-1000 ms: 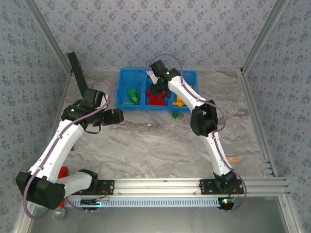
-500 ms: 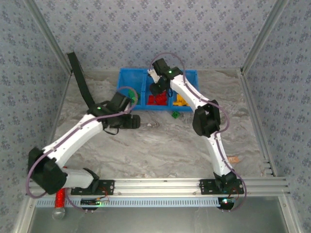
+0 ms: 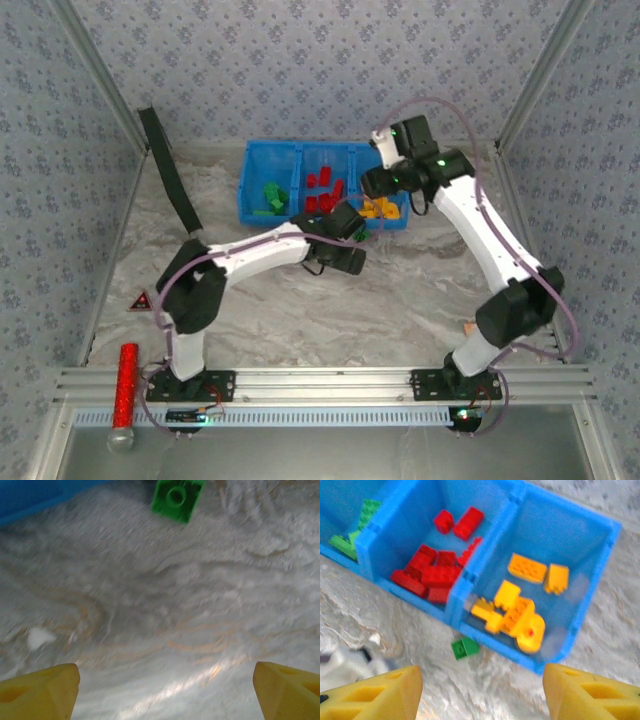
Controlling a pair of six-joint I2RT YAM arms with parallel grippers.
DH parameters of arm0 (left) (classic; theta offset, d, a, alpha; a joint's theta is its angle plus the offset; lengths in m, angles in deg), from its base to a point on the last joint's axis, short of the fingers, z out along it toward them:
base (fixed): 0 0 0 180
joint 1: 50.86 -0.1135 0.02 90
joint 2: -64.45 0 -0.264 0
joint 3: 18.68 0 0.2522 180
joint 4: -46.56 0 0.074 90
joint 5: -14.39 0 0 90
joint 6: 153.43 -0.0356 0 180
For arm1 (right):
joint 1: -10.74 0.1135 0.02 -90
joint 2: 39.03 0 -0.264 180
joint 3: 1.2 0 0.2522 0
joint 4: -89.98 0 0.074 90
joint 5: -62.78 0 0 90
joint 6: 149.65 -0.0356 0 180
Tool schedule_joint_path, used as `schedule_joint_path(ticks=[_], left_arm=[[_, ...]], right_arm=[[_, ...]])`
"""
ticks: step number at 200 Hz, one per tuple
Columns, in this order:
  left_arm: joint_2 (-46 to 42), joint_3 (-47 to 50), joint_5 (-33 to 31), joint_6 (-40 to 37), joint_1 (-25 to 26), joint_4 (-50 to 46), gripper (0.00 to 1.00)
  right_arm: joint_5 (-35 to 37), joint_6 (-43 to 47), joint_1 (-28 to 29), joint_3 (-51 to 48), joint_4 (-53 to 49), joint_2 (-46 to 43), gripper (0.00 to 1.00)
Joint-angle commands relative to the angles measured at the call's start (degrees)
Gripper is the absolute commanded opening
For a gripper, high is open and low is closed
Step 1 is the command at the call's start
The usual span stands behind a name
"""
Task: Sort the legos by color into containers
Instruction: Pick up the lego from the center of the table.
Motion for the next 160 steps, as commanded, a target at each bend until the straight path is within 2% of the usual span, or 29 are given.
schedule_joint_path(ticks=[1,71,160], left_arm=[[4.2,-5.7,-1.8,-2.5,-0.2,1.8,0.90],[16.7,-18.3,-3.6,-3.8,-0.4,1.3,0.91],[23.5,-22.6,-4.0,-0.8,-2.3,3.0,0.90]], right_arm=[[-0.7,-3.3,-0.4,-6.0,-2.5,-6.6,0.69],[-2.1,-11.6,-3.2,-20.6,-6.8,-27.5,0.75],[-1.1,-16.8,-4.7,-23.7,-10.9,-37.2,0.76]])
